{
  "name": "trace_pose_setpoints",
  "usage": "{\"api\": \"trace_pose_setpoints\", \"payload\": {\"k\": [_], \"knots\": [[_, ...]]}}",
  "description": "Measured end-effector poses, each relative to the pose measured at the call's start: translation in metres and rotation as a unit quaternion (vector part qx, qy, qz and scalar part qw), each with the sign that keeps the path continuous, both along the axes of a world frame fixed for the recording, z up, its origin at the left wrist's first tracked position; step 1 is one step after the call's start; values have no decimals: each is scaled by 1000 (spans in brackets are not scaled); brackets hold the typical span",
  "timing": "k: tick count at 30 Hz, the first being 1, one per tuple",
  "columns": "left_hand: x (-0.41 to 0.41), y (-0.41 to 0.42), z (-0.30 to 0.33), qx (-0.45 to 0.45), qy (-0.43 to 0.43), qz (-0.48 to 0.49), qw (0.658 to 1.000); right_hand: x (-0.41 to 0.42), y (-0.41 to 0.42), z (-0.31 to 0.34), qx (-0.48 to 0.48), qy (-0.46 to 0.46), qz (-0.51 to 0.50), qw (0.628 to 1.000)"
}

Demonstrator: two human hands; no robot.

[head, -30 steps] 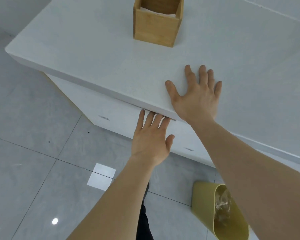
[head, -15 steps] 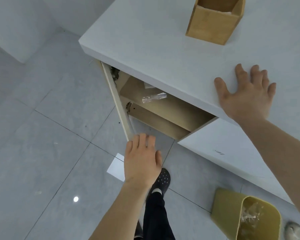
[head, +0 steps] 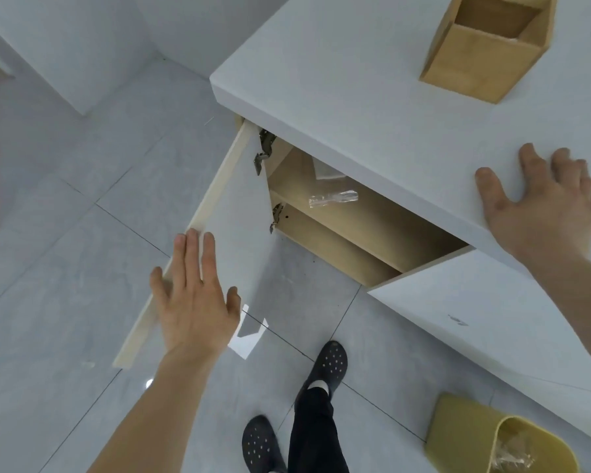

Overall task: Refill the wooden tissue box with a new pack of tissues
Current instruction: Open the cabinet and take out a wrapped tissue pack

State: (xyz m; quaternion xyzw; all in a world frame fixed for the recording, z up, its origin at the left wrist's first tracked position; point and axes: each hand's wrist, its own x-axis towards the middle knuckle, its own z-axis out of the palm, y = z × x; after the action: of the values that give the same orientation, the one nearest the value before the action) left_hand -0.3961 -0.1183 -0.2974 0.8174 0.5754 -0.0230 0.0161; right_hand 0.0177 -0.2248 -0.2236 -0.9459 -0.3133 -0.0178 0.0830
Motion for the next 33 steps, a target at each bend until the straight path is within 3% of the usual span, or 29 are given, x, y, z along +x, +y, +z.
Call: {"api": "trace_pose_setpoints", "payload": {"k": [11,17,21,24,26,28,30,33], "knots": [[-32,68,5,4,6,17,1000,30,-2,-35,67,-41,-9,997],[-29,64,1,15,-60,22,998,29,-5,-33,59,-59,-10,996],[-15,34,-11,23,-144,-13,989,-3,-14,-15,173,-46,25,984],[1,12,-31,-57,-203,-7,978,-68,-12,-3,280,-68,143,947],[15,0,-46,-130,-220,9,967,-128,-8,-7,313,-28,262,913],[31,-5,-61,-182,-225,17,957,-175,1,-29,291,77,346,889],[46,-1,-76,-210,-236,27,948,-194,15,-64,235,172,351,890],[72,14,-101,-237,-262,46,934,-174,49,-115,153,266,266,914]]}}
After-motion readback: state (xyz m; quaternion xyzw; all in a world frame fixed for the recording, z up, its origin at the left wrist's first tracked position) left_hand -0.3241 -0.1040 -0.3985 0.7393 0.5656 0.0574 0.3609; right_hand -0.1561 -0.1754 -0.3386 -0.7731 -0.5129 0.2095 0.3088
